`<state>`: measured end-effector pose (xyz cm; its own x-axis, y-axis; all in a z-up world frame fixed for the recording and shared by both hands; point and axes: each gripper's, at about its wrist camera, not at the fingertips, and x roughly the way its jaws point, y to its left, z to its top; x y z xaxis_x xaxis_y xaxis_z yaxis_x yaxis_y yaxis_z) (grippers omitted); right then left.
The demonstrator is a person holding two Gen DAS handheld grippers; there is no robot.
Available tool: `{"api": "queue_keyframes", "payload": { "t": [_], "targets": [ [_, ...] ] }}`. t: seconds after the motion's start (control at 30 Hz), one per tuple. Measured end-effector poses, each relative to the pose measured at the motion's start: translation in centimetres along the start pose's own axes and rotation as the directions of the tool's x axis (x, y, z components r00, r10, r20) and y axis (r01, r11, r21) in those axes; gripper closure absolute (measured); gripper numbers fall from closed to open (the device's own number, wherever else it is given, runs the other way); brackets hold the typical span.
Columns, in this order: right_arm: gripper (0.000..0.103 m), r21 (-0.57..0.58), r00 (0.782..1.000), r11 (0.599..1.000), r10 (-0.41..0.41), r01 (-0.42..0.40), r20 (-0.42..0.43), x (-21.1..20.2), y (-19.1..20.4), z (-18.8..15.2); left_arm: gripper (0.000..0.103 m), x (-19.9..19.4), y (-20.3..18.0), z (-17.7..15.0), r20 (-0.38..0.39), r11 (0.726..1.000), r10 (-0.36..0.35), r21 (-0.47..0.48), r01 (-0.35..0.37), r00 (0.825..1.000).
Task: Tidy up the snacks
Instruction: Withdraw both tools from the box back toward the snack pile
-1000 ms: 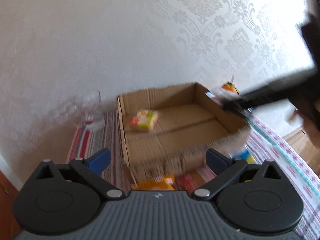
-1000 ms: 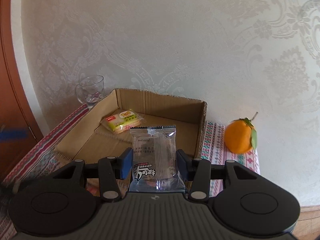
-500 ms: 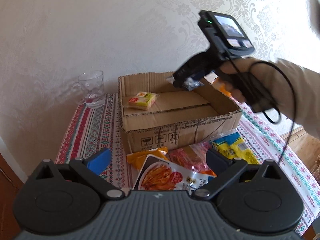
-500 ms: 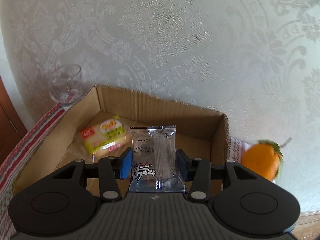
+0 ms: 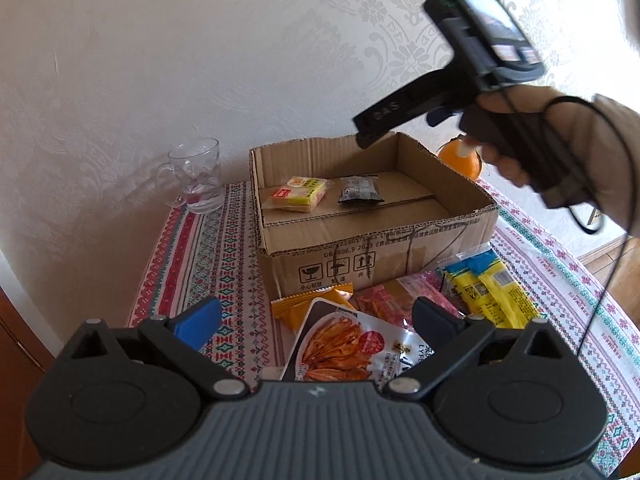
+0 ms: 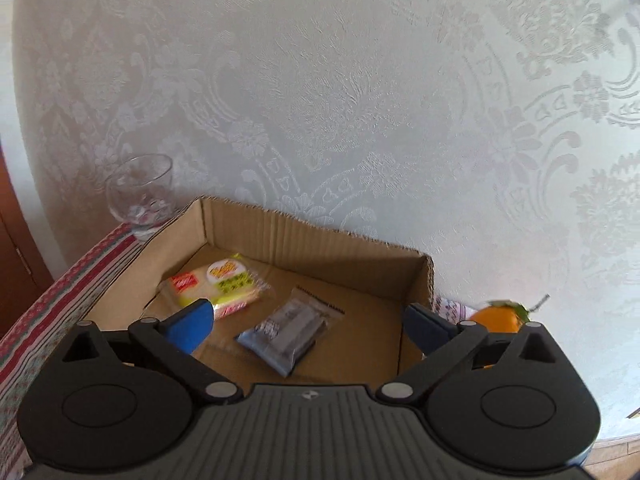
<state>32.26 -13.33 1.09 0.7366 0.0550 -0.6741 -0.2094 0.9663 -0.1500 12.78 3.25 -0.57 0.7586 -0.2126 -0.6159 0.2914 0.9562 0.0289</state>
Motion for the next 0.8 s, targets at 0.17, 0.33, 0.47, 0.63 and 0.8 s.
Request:
{"api": "queue_keyframes", "payload": {
  "t": [0.17, 0.33, 0.47, 0.63, 0.8],
  "targets": [
    [0.0, -0.03, 1.0, 1.0, -0.005, 0.005, -0.004, -3.2, 0.4, -2.2, 0.002, -0.2, -0.2, -0.5, -0.004, 1.0, 0.004, 0.004, -0.004, 1.0],
    [0.0, -0.001, 1.0, 1.0, -0.01, 0.01, -0.011, -5.6, -0.1, -5.0, 0.002, -0.1, -0.2, -1.1, -0.019, 1.0, 0.021, 0.011, -0.021, 1.0],
    [0.0, 0.016, 0.999, 0.999, -0.031, 0.032, -0.024, -7.2, -0.3, -7.9, 0.002, 0.1, -0.3, -1.5, -0.033, 1.0, 0.018, 0.009, -0.018, 0.999],
    [0.0, 0.0, 0.997, 0.998, -0.06, 0.06, -0.04, -8.2, 1.0, -11.4, 0.002, 0.4, -0.4, -1.5, -0.05, 1.0, 0.015, 0.007, -0.014, 0.999],
    [0.0, 0.017, 0.996, 0.998, -0.064, 0.065, -0.064, -9.2, 1.7, -13.8, 0.002, 1.7, -0.7, -0.5, -0.07, 1.0, 0.026, 0.01, -0.025, 0.997]
  ]
}}
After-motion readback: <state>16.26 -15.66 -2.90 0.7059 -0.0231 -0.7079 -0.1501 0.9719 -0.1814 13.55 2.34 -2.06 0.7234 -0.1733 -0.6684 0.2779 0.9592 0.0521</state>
